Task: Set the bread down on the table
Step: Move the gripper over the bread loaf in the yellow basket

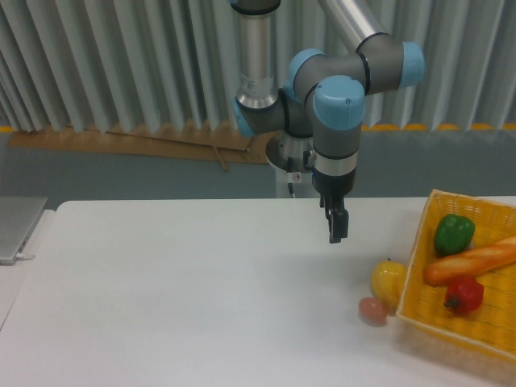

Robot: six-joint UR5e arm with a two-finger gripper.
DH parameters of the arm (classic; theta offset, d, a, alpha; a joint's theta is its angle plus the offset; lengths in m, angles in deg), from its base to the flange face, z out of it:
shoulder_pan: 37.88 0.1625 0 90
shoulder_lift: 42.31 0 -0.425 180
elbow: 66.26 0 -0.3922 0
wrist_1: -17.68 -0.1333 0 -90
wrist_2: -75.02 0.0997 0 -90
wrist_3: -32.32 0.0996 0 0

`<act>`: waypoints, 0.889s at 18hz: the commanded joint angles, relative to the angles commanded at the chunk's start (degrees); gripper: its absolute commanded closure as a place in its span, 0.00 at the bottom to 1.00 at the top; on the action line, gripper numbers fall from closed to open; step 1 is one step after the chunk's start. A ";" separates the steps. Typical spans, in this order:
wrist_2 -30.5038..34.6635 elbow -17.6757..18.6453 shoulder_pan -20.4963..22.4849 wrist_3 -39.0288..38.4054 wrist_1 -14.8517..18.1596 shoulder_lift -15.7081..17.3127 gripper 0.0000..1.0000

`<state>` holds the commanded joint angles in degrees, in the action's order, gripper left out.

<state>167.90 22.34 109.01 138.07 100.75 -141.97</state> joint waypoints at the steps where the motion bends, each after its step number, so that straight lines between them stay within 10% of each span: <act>1: 0.02 0.17 0.50 1.81 -0.19 0.09 0.00; 16: 0.02 1.05 10.52 8.51 -2.73 -1.66 0.00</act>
<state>167.92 23.39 119.53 146.58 98.02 -143.64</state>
